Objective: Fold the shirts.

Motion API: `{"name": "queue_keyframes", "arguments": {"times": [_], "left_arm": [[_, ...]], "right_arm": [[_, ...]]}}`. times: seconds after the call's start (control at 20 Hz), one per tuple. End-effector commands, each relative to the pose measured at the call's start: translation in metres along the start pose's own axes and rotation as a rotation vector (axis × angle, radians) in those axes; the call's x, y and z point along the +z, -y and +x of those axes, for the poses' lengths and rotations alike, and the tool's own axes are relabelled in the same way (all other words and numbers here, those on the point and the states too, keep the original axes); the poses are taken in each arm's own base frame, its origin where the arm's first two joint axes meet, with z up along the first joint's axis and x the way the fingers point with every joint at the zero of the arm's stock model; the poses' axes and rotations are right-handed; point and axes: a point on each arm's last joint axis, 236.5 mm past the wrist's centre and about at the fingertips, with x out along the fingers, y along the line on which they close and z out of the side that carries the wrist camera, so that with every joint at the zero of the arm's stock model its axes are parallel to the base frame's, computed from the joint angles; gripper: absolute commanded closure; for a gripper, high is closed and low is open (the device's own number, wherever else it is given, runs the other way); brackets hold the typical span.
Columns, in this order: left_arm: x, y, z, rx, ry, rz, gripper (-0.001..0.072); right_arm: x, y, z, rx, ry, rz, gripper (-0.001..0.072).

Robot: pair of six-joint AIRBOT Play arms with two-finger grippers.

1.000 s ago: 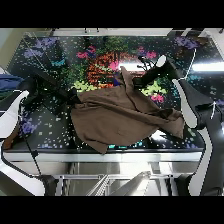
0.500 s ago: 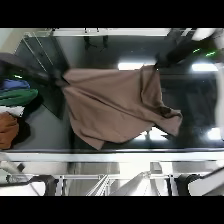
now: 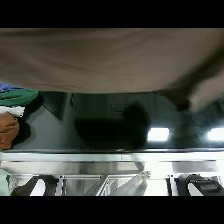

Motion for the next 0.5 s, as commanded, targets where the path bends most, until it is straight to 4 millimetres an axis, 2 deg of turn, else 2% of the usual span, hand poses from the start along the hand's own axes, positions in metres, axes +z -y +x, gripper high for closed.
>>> {"name": "queue_keyframes", "arguments": {"times": [0.0, 0.1, 0.2, 0.35, 0.45], "left_arm": [[0.015, 0.017, -0.011, -0.040, -0.019, 0.024, 0.0685], [-0.014, 0.003, 0.029, -0.180, -0.151, -0.081, 0.0686], [-0.058, -0.017, 0.083, -0.278, -0.296, -0.207, 0.0686], [-0.146, -0.058, 0.175, -0.309, -0.486, -0.411, 0.0686], [-0.208, -0.088, 0.232, -0.296, -0.557, -0.527, 0.0686]], "right_arm": [[0.000, 0.004, -0.011, -0.036, 0.019, -0.002, 0.0686], [-0.046, 0.032, 0.066, -0.012, -0.213, 0.070, 0.0685], [-0.108, 0.064, 0.144, 0.005, -0.429, 0.132, 0.0685], [-0.205, 0.109, 0.249, 0.003, -0.624, 0.220, 0.0686], [-0.255, 0.139, 0.310, -0.016, -0.657, 0.232, 0.0686]]}}
